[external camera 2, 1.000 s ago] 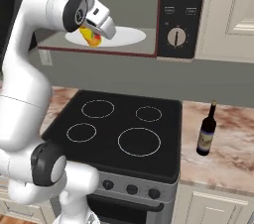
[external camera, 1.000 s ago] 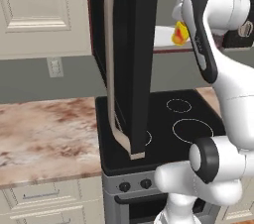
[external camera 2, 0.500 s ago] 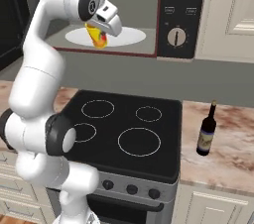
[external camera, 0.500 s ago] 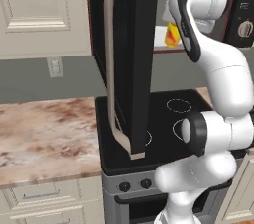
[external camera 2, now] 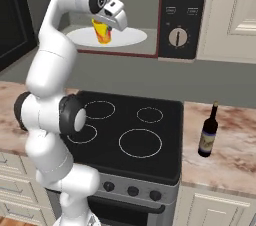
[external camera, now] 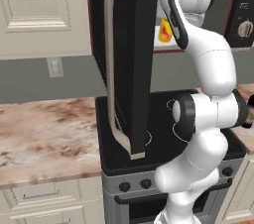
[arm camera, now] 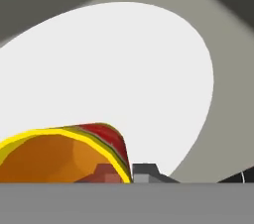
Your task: Place the microwavable item in the microwave. Then, close the microwave door and press the start button.
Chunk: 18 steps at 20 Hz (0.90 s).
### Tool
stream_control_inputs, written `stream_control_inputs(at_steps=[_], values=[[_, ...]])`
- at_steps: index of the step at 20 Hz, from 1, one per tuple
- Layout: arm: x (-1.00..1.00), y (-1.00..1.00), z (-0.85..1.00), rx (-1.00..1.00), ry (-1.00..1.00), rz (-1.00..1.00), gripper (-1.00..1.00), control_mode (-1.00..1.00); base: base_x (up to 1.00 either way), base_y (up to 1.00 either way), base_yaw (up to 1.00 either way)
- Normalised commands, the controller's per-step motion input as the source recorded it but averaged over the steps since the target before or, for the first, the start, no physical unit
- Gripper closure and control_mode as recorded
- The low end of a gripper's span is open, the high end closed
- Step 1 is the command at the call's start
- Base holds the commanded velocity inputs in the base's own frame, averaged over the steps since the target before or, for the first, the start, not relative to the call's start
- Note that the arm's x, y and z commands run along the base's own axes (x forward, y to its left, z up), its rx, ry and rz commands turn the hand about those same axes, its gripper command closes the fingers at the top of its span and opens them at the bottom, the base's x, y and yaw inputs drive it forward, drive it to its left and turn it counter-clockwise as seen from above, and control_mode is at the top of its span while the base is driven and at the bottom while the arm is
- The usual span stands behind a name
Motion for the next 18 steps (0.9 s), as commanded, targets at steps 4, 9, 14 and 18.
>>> stream_control_inputs(at_steps=[4, 9, 14, 18], values=[[0.57, 0.07, -0.19, 0.0, 0.09, 0.0, 1.0, -1.0, 0.0, 0.0, 0.0], [0.5, 0.06, -0.06, 0.0, 0.03, 0.0, -1.0, -1.0, 0.0, 0.0, 0.0], [0.13, 0.05, 0.0, 0.0, 0.0, 0.0, -1.0, -1.0, 0.0, 0.0, 0.0], [0.01, 0.0, 0.04, 0.0, -0.01, 0.0, -1.0, -1.0, 0.0, 0.0, 0.0]])
